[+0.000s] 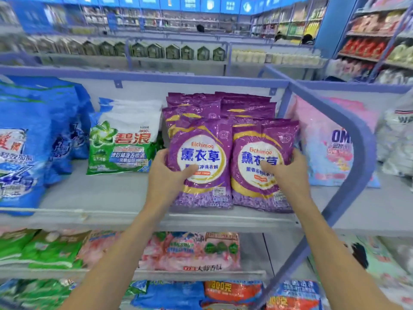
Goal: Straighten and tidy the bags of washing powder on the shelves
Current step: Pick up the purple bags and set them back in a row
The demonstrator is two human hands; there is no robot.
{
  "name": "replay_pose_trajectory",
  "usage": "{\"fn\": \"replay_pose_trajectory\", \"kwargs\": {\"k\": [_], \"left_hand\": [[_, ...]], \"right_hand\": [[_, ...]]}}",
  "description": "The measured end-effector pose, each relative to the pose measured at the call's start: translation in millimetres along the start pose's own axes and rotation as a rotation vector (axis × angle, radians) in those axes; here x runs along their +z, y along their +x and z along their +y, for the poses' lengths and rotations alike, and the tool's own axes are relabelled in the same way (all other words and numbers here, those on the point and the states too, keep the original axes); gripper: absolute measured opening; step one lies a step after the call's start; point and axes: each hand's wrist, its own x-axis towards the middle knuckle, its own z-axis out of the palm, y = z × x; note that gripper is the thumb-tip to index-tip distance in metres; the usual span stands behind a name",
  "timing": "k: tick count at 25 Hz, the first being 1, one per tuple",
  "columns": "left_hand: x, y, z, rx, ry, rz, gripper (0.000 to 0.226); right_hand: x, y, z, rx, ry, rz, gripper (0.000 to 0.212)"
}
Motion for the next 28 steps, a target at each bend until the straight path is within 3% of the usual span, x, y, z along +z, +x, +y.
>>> {"fn": "replay_pose_trajectory", "kwargs": {"k": [3,6,8,12,15,19,28], "left_hand": [[0,-5,-13,0.104,0.170,0.048,0.098],[3,-18,-10,0.153,0.340,0.022,0.104],[4,-32,-4,0.147,0.390,-0.038,0.118],[6,-58,-2,0.105,0.576,-0.242,0.150],[10,-58,-5,0.076,0.691,-0.296,0.147],[10,-45,-3,0.013,0.707,-0.364,0.141],[10,-28,-9,0.061,0.631,-0.162,0.140]], "right_hand": [[-2,-2,-1,-0.042,-0.052,0.070,0.070],[-1,-8,-5,-0.131,-0.380,0.119,0.088],[-1,-21,-1,-0.152,-0.477,0.128,0.094],[-10,-58,19,-0.161,-0.504,-0.051,0.102],[-14,-66,25,-0.068,-0.512,-0.247,0.120],[-16,-46,22,-0.108,-0.583,-0.311,0.133],[1,-39,28,-0.213,-0.575,-0.279,0.134]]}}
